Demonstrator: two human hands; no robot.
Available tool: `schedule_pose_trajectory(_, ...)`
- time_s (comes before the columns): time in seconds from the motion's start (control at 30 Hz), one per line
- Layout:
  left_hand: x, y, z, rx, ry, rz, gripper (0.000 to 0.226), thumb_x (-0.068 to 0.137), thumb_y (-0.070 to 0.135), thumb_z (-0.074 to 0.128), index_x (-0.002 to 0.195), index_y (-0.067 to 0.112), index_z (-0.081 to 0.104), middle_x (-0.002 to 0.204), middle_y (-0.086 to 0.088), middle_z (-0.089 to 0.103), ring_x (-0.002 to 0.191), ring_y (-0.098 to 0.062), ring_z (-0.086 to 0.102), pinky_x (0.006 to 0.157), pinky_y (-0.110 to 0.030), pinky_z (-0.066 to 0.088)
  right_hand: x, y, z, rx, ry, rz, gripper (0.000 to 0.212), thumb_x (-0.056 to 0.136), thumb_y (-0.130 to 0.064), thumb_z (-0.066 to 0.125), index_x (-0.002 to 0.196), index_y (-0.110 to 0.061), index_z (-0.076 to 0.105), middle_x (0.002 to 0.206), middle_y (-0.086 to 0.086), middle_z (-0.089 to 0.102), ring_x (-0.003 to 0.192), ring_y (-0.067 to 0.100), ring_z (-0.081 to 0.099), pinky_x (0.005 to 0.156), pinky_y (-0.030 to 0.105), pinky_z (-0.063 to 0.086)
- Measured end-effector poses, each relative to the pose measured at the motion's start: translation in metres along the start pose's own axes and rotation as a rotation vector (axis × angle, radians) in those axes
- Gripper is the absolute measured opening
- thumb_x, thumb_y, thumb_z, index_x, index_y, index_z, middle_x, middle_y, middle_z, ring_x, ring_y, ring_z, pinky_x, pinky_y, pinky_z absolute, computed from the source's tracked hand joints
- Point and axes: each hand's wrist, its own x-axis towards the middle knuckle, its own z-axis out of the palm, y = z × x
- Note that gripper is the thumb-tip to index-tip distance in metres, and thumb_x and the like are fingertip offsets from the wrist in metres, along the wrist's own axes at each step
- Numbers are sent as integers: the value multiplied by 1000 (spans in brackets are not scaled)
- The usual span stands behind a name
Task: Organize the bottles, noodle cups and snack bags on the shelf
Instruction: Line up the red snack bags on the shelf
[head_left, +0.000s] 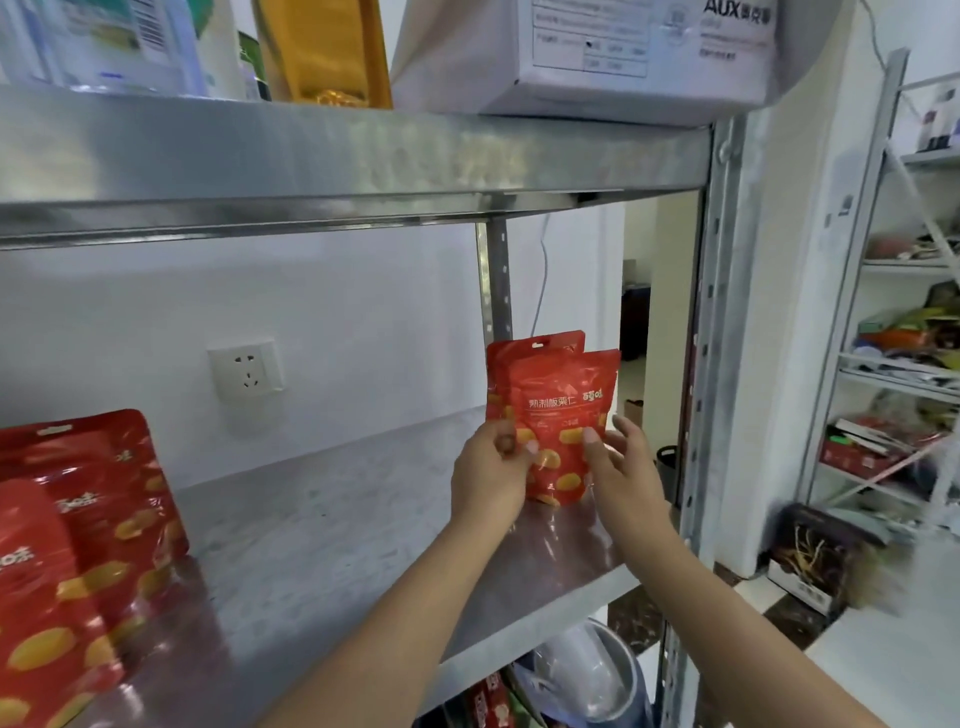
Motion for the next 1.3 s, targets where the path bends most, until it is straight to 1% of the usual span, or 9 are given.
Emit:
schedule_pose_trajectory(0.1,-6,5,-8,-10,79,94,5,94,29,67,93,24,67,98,6,72,92,-16,69,89,-42,58,-17,-7,6,28,79,-130,35,102,-36,51,135,-35,42,118,-24,56,109,-3,59,87,22,51)
schedule_pose_trajectory(0.23,-16,23,-57,-206,181,250,14,91,27,70,79,32,67,81,6,72,80,-24,70,75,-49,60,-44,-41,29,152,109,-319,46,95,-33,62,135,-37,39,118,-26,55,100,-20,56,76,9,50)
schedule_pose_trajectory(0.37,-15,18,-127,-361,331,187,11,95,21,66,85,24,69,90,-3,75,89,-29,72,82,-54,60,-47,-65,73,268,-311,-87,68,80,-47,75,139,-31,44,118,-13,68,102,4,70,83,25,59)
schedule_pose_trajectory(0.43,-14,4,-151,-405,396,91,9,97,22,65,88,22,69,94,-3,76,91,-26,73,86,-54,59,-48,-67,99,245,-537,7,56,83,-41,76,132,-23,55,111,-8,74,99,11,73,81,33,62)
schedule_pose_trajectory(0.53,-13,-20,-174,-412,388,-2,15,96,32,64,100,19,69,102,-3,76,94,-22,74,89,-52,59,-48,-62,131,269,-649,33,37,86,-30,75,120,-22,62,104,-8,77,94,11,74,73,27,61)
schedule_pose_trajectory(0.63,-16,-36,-184,-397,162,-25,42,85,47,68,117,20,68,109,0,76,100,-18,73,92,-45,59,-40,-57,148,289,-687,37,28,87,-26,73,114,-20,65,103,-4,77,96,17,74,77,32,62)
schedule_pose_trajectory(0.7,-18,-42,-185,-342,76,-30,44,81,40,75,119,19,68,108,-1,77,99,-18,74,92,-44,59,-38,-51,155,274,-699,24,29,87,-25,73,114,-16,67,105,1,77,97,21,74,79,35,62)
schedule_pose_trajectory(1.07,-20,-59,-179,-362,151,-13,30,84,20,77,111,10,71,101,-6,78,93,-23,75,86,-42,60,-42,-31,159,365,-660,-2,25,86,-15,73,110,-11,69,100,5,78,89,20,76,66,24,59)
schedule_pose_trajectory(1.3,-22,-47,-181,-364,162,-33,44,78,34,79,118,18,68,107,1,77,96,-18,75,87,-40,61,-47,-31,155,392,-679,25,28,85,-19,74,112,-16,67,99,-1,78,88,18,76,66,25,59)
